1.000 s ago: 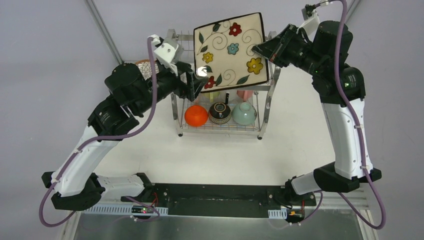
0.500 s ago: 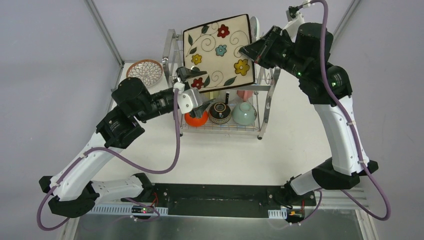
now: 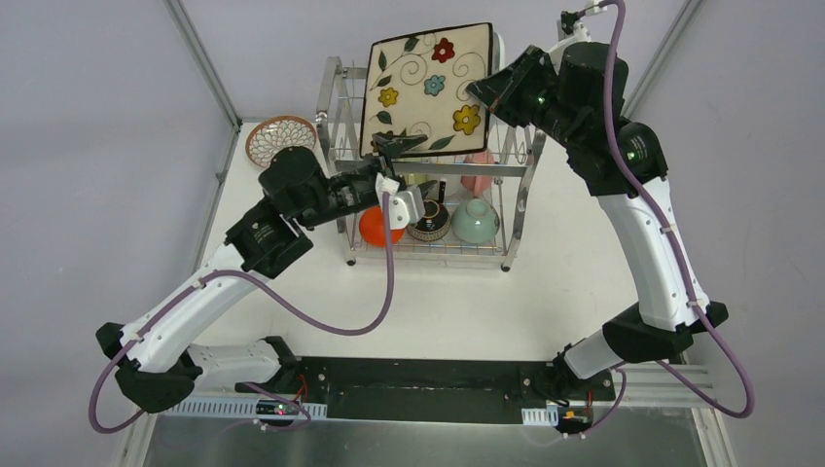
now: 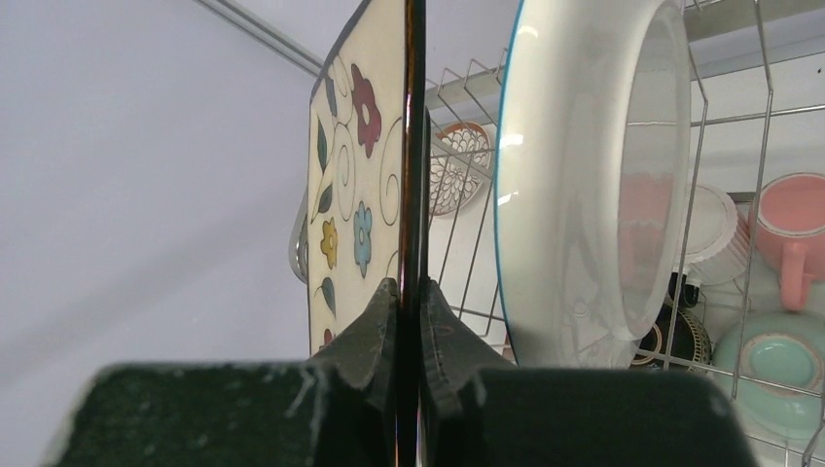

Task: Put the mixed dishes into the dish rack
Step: Insert the plate into the dish rack.

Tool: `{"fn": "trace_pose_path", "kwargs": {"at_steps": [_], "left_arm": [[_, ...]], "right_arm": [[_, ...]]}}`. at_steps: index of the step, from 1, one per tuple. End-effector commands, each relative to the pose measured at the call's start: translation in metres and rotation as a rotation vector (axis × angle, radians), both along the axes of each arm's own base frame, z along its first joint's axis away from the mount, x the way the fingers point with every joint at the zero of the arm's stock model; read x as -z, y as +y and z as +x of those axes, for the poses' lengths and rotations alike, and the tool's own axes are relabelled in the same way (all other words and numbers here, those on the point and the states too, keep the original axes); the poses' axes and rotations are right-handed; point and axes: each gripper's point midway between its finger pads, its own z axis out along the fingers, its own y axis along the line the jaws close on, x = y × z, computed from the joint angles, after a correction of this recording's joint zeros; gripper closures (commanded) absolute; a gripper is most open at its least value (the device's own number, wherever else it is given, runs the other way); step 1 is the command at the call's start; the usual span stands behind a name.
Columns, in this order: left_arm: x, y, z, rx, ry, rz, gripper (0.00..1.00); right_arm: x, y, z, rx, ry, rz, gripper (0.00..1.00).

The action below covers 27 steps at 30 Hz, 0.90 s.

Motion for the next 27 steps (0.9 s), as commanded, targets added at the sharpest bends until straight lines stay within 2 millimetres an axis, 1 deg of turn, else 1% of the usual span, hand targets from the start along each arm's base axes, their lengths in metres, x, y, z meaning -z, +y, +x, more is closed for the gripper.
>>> {"fn": "trace_pose_path", "kwargs": {"at_steps": [1,4,5,8,14,20,21,24,27], "left_arm": [[-0.018,-0.003,0.011,-0.051,-0.118,-0.044,0.32],[-0.019,-0.006,0.018,-0.073,-0.142,-0.063,0.36],[-0.016,-0.007,0.021,-0.08,-0.139,-0.057,0.37],[-0.016,-0.008,0.031,-0.125,-0.17,-0.071,0.38],[-0.015,-0.01,0.054,-0.238,-0.273,-0.076,0.42],[-0.015,-0.014,0.063,-0.265,-0.301,-0.085,0.49],[-0.014,-0.014,0.064,-0.269,-0.301,-0.086,0.51],[-0.012,-0.015,0.066,-0.275,-0.306,-0.094,0.67],[-0.014,-0.015,0.067,-0.28,-0.307,-0.109,0.78]], "right_arm": [[-0.14,-0.023,-0.036,0.013,-0.336,0.373,1.0],[-0.137,-0.02,-0.036,0.002,-0.325,0.374,1.0],[-0.136,-0.021,-0.037,0.002,-0.323,0.375,1.0],[-0.132,-0.022,-0.037,0.011,-0.314,0.389,1.0],[-0.129,-0.021,-0.038,0.003,-0.293,0.427,1.0],[-0.125,-0.02,-0.037,0.004,-0.278,0.441,1.0],[-0.124,-0.02,-0.037,0.005,-0.278,0.444,1.0],[-0.123,-0.023,-0.038,0.013,-0.282,0.451,1.0],[-0.12,-0.025,-0.039,0.022,-0.289,0.451,1.0]]}}
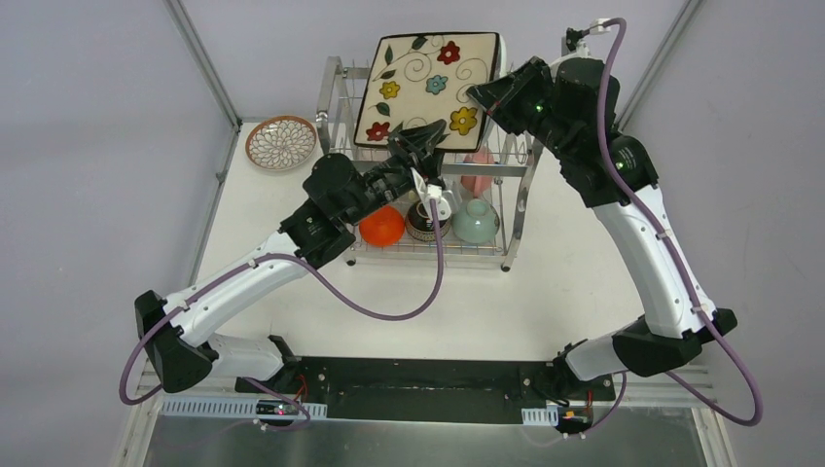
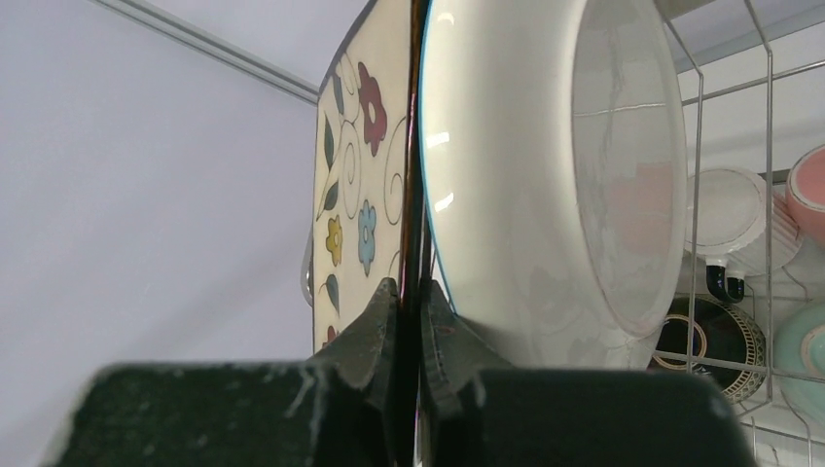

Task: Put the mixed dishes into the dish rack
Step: Insert the plate into the dish rack.

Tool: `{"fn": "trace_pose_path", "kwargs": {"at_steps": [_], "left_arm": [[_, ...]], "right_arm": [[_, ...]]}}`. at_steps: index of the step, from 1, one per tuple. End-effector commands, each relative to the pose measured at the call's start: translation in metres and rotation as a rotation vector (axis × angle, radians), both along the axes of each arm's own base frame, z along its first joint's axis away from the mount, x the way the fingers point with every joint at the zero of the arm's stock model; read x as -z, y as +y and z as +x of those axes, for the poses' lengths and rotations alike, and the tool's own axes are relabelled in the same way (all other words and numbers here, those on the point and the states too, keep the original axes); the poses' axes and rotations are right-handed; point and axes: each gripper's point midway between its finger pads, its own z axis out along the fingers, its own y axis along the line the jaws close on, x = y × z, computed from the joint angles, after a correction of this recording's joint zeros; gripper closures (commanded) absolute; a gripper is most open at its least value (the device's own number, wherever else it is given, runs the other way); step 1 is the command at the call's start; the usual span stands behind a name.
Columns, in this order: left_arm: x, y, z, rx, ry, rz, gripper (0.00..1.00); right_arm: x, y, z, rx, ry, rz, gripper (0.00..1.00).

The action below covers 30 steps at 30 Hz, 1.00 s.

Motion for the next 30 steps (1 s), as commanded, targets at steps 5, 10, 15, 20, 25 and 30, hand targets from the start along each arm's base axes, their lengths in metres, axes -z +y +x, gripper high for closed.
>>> {"fn": "trace_pose_path", "kwargs": {"at_steps": [5,10,15,20,25,30], "left_arm": [[-0.027,0.008,0.004,-0.042,-0.025,-0.112,1.0],[-0.038,0.012,0.001,-0.015,0.031,-0.191,1.0],[-0.044,0.013,0.001,0.005,0.063,-0.245,1.0],[-0.044,0.011,0.003,0.017,0.085,-0.289,1.0],[-0.041,0.009,0.008,0.014,0.119,-0.313,1.0],[-0.043,0.009,0.014,0.03,0.174,-0.367,1.0]], "right_arm": [[-0.132,-0.025,-0.049,-0.028,-0.369,0.303,1.0],[-0.128,-0.021,-0.048,-0.044,-0.387,0.295,0.93],[-0.129,-0.019,-0.049,-0.058,-0.41,0.288,0.79],[-0.128,-0.021,-0.051,-0.054,-0.424,0.28,0.71],[-0.129,-0.026,-0.053,-0.04,-0.439,0.271,0.64],[-0.131,-0.032,-0.056,-0.017,-0.447,0.265,0.56]]}}
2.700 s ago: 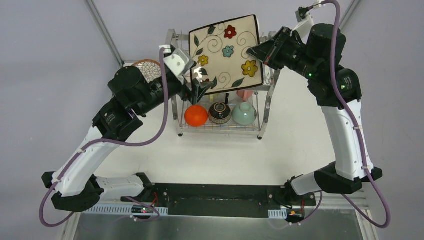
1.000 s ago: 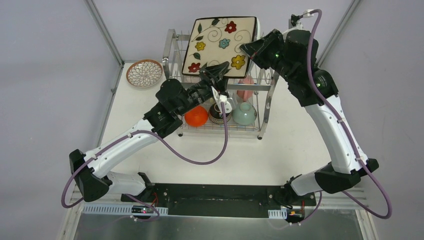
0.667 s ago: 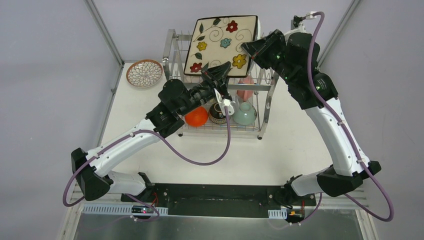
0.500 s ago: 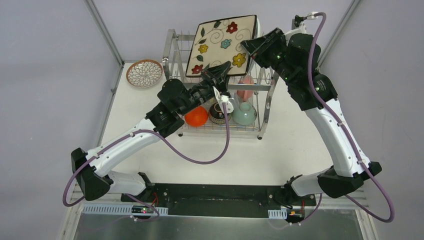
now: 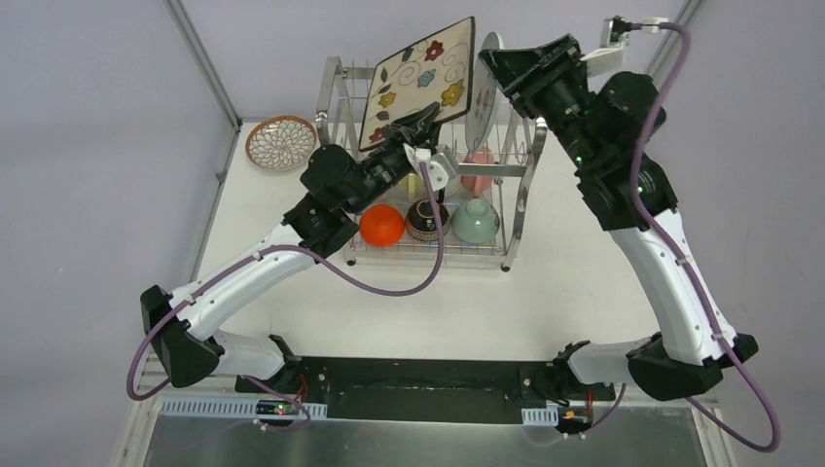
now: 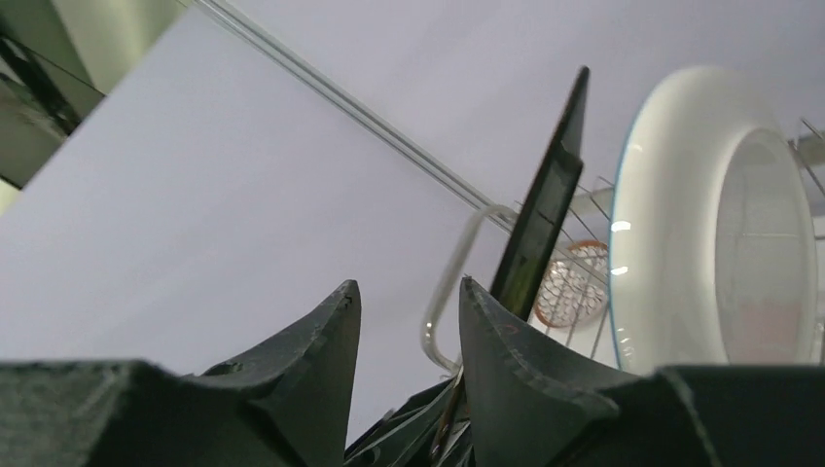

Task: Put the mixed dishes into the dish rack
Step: Insert the plate into the dish rack.

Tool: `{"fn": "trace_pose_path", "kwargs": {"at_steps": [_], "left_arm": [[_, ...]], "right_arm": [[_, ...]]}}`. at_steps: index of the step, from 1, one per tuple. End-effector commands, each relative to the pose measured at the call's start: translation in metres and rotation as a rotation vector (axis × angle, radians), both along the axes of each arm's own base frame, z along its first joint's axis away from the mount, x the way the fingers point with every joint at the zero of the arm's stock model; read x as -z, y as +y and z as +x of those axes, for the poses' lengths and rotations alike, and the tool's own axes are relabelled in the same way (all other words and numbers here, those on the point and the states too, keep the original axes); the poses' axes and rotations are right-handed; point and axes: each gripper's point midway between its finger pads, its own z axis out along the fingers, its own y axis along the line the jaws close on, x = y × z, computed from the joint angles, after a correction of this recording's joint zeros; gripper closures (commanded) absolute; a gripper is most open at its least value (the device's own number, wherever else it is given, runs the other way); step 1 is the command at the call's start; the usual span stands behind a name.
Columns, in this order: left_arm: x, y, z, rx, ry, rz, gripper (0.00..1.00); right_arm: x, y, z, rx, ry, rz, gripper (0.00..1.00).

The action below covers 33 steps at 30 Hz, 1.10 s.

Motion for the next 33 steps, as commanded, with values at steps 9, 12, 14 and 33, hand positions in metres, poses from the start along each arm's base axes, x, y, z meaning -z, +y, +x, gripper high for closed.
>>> {"fn": "trace_pose_path", "kwargs": {"at_steps": [9,12,14,33], "left_arm": [[-0.028,0.006,0.005,0.066,0.123,-0.255,1.0],[-0.03,0.005,0.003,0.091,0.147,-0.282,1.0],[-0.032,0.005,0.001,0.11,0.165,-0.299,1.0],[-0.063,0.006,0.015,0.117,0.176,-0.435,1.0]], "right_arm": [[-0.065,-0.032,-0.047,0.014,-0.205,0.087,0.44],[-0.065,-0.035,-0.053,0.013,-0.217,0.081,0.39],[-0.061,-0.037,-0.055,0.015,-0.219,0.069,0.33],[0.013,-0.067,-0.079,0.087,-0.168,-0.03,0.0]]}}
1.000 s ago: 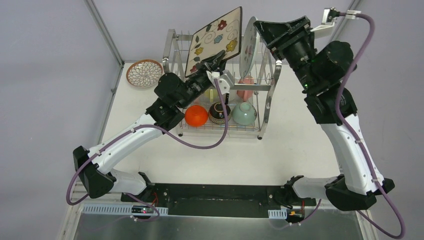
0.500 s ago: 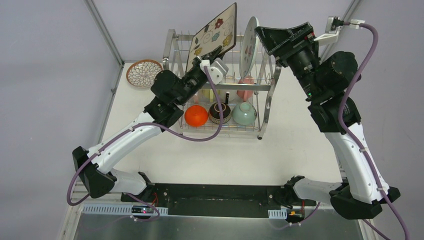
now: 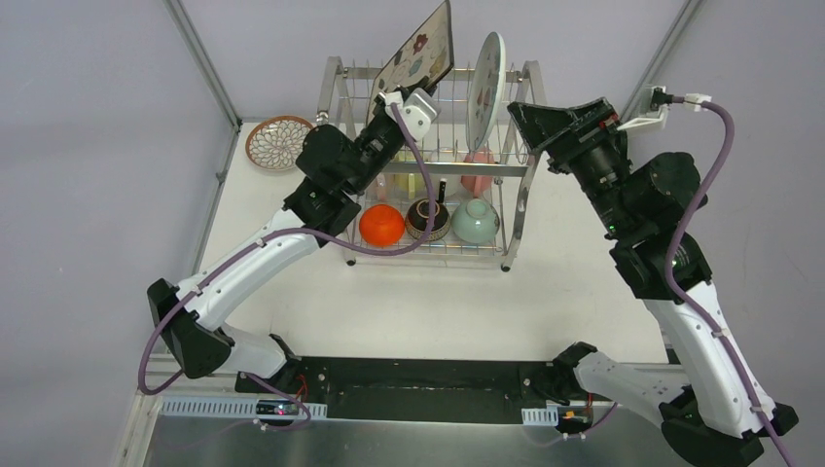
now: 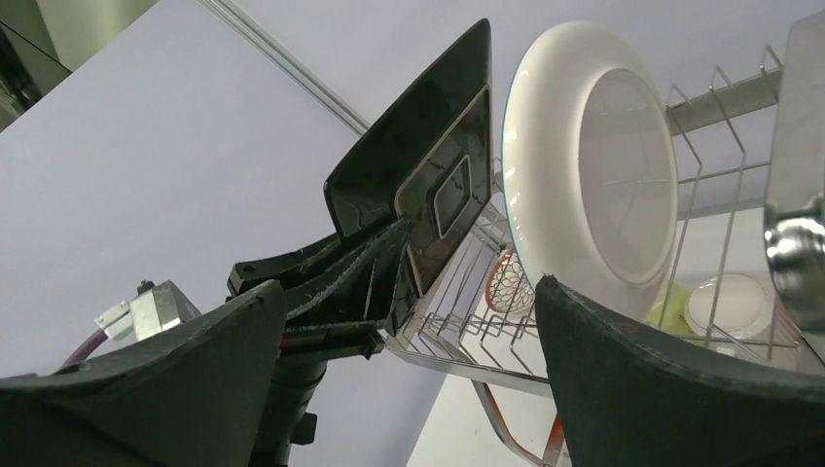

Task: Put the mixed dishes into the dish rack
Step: Insert the plate into the dish rack.

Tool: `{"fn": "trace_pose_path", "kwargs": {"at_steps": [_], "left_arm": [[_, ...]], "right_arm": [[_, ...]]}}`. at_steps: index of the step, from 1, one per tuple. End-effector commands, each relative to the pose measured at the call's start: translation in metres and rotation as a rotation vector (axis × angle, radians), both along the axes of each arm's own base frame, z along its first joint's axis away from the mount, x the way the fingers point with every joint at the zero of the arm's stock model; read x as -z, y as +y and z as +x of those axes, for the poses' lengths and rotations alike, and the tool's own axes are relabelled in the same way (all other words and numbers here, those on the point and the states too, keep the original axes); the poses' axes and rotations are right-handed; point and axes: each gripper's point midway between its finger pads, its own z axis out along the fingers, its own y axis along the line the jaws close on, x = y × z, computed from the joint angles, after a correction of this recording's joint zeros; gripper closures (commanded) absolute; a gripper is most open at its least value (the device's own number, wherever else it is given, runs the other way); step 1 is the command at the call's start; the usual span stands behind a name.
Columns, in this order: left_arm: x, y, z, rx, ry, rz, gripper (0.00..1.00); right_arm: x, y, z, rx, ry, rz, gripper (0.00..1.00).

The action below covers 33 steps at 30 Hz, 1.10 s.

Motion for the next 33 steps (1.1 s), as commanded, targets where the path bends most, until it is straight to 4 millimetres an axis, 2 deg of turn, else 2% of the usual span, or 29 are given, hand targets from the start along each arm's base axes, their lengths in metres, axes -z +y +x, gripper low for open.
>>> {"fn": "trace_pose_path", "kwargs": {"at_steps": [1,11,26,33], "left_arm": [[-0.037,-0.01,-0.012,0.091,-0.033,-0.159,1.0],[-0.063,-0.001,-0.013,0.071,-0.049,-0.225,1.0],[-0.078,0.0,-0.008,0.067,-0.058,-0.305,1.0],[-0.097,0.01,-0.011,0.049,-0.089,-0.357,1.0]], "right_arm": [[-0.013,-0.017,-0.014,0.042,-0.069,0.012,0.0],[0.0,-0.027,-0.02,0.072,-0.058,-0.005,0.0],[0.004,-0.042,-0.028,0.114,-0.052,0.004,0.0],[0.006,-0.044,-0.028,0.126,-0.046,0.004,0.0]]}}
